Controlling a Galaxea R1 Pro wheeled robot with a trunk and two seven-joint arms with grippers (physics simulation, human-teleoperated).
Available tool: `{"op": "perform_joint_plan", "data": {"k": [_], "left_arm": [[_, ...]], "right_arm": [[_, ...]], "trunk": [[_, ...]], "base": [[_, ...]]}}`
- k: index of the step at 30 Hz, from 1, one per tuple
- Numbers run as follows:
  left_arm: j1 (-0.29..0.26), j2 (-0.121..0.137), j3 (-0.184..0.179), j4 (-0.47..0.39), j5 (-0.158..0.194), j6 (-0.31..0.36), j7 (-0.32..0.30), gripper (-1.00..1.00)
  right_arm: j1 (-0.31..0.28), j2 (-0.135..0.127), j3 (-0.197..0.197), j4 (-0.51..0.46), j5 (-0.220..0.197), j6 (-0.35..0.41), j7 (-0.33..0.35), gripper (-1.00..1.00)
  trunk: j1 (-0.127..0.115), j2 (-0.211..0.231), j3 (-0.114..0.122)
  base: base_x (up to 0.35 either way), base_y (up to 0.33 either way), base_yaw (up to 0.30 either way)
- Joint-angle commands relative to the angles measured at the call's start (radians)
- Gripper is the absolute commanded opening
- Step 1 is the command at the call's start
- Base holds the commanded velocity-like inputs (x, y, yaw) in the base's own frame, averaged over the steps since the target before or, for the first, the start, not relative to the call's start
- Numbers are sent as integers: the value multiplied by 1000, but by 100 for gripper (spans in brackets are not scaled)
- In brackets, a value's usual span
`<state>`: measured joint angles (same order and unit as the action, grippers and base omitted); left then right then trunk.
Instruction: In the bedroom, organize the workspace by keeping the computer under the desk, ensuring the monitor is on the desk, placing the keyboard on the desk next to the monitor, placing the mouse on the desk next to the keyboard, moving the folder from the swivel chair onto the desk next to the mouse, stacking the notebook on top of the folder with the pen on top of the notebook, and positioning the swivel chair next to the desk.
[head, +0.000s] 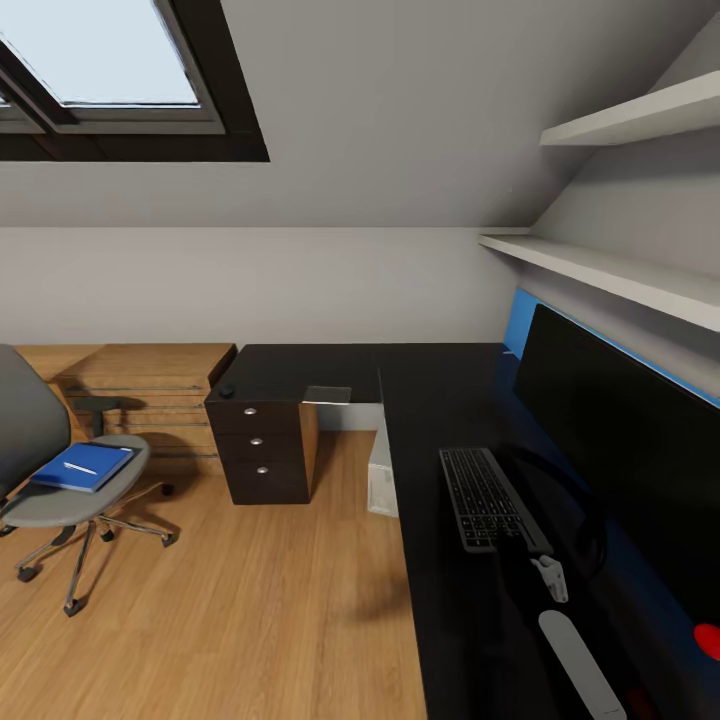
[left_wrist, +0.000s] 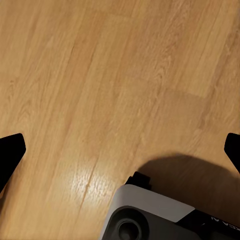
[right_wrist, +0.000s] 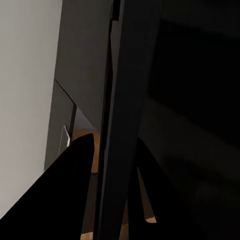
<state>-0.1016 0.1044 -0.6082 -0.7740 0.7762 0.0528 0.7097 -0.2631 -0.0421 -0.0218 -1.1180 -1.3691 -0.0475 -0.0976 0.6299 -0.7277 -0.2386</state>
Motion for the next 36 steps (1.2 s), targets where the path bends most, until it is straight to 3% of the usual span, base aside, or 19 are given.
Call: {"op": "perform_joint_plan", "data": {"k": [1, 2, 10, 36], "left_arm": [[-1, 1, -5, -2, 2, 6, 8, 100], [-1, 1, -5, -2, 2, 6, 8, 100], [-1, 1, -6, -2, 3, 6, 8, 100], [-1, 1, -6, -2, 3, 4, 8, 100]], "right_arm": [[-1, -1, 2, -2, -10, -5, -7, -100], [-1, -1, 2, -2, -9, -5, -12, 100], [-1, 1, 2, -2, 13, -5, -22, 100], [-1, -1, 2, -2, 15, 0, -22, 100]], "trunk": [[0, -1, -1], [0, -1, -1], [0, -1, -1], [0, -1, -1]], "base": [[0, 0, 0], [0, 0, 0], [0, 0, 0], [-15, -40, 0]]}}
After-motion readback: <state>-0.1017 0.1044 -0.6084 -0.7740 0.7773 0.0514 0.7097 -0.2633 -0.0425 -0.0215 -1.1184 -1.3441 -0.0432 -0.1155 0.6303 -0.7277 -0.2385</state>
